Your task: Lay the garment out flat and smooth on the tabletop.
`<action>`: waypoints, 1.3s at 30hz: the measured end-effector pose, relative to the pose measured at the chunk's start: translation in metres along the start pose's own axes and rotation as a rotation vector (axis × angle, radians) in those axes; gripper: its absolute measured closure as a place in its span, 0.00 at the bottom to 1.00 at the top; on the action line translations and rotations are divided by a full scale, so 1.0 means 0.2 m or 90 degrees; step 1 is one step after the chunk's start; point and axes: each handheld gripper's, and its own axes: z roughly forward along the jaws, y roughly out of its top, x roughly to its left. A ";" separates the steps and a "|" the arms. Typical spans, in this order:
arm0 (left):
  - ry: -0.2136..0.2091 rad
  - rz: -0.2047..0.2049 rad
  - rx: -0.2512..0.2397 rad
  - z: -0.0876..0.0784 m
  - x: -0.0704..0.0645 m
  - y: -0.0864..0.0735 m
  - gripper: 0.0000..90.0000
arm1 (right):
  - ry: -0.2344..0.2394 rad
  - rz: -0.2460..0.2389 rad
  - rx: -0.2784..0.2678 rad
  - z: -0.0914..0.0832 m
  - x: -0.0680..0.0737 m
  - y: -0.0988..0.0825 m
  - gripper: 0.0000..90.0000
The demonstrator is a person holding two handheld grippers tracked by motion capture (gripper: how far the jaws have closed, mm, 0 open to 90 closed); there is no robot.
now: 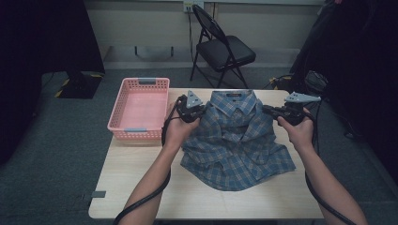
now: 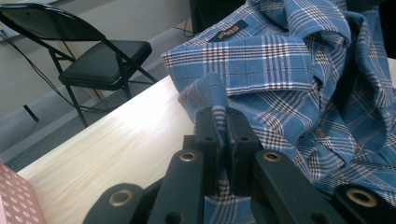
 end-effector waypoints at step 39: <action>-0.087 -0.027 0.054 0.17 -0.10 -0.20 0.37 | 0.008 0.000 0.025 0.10 0.09 -0.13 0.38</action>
